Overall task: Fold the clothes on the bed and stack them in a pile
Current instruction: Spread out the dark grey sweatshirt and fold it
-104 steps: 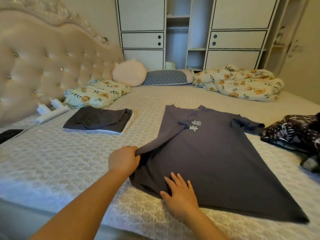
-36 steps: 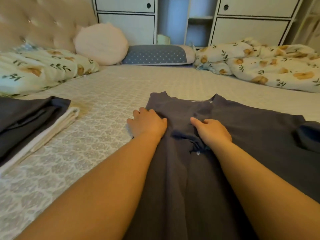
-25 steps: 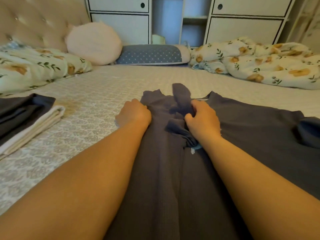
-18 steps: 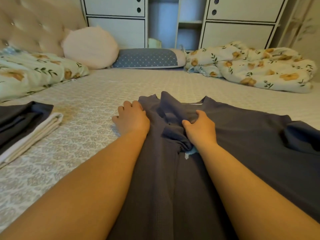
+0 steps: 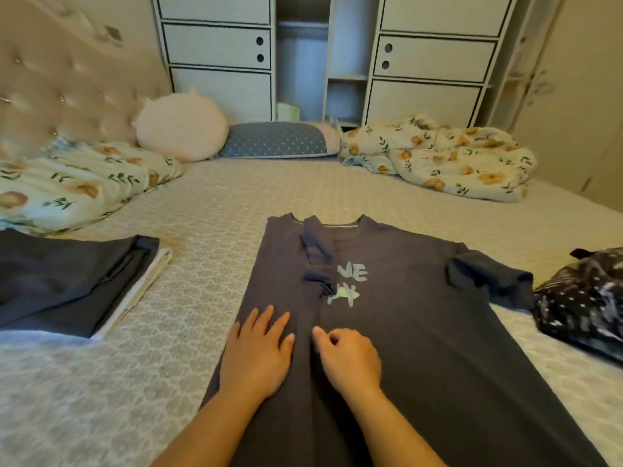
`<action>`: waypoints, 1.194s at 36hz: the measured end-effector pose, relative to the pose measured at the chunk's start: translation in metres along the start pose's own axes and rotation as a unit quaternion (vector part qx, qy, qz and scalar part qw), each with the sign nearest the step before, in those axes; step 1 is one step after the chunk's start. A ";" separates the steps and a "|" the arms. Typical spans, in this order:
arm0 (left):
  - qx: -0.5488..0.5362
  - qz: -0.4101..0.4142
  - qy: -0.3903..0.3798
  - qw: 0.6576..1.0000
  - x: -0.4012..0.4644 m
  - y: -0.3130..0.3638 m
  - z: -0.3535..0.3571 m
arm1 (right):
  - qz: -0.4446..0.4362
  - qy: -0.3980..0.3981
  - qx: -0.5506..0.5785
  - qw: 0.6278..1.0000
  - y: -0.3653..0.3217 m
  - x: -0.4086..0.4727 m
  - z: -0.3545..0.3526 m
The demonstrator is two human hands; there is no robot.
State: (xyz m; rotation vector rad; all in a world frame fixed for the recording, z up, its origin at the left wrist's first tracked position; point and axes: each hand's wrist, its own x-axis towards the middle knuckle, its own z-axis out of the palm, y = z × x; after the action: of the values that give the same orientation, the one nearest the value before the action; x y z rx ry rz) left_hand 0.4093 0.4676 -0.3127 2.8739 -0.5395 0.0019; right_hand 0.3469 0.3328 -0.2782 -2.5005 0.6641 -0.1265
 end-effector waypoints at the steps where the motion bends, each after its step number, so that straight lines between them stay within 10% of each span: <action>1: 0.009 -0.004 -0.008 1.000 -0.014 -0.001 0.000 | 0.007 -0.018 0.004 1.000 -0.003 -0.016 -0.001; 10: 0.029 -0.019 -0.044 0.998 -0.124 -0.008 -0.012 | 0.069 -0.174 0.025 0.982 -0.022 -0.107 -0.014; 19: 0.009 -0.040 -0.068 0.997 -0.176 -0.015 -0.023 | 0.098 -0.028 0.035 0.994 -0.007 -0.161 -0.022; 33: 0.026 -0.007 -0.076 0.997 -0.252 0.019 -0.025 | -0.001 -0.066 -0.027 0.997 0.012 -0.273 -0.018; 43: 0.029 -0.028 -0.146 0.988 -0.266 0.037 -0.038 | 0.068 -0.087 0.130 0.985 0.033 -0.301 -0.036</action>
State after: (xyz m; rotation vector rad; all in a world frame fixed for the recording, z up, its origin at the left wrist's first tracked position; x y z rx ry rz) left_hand 0.1494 0.5378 -0.2787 2.9628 -0.5168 -0.4246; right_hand 0.0620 0.4366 -0.2507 -2.1792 0.6950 0.0522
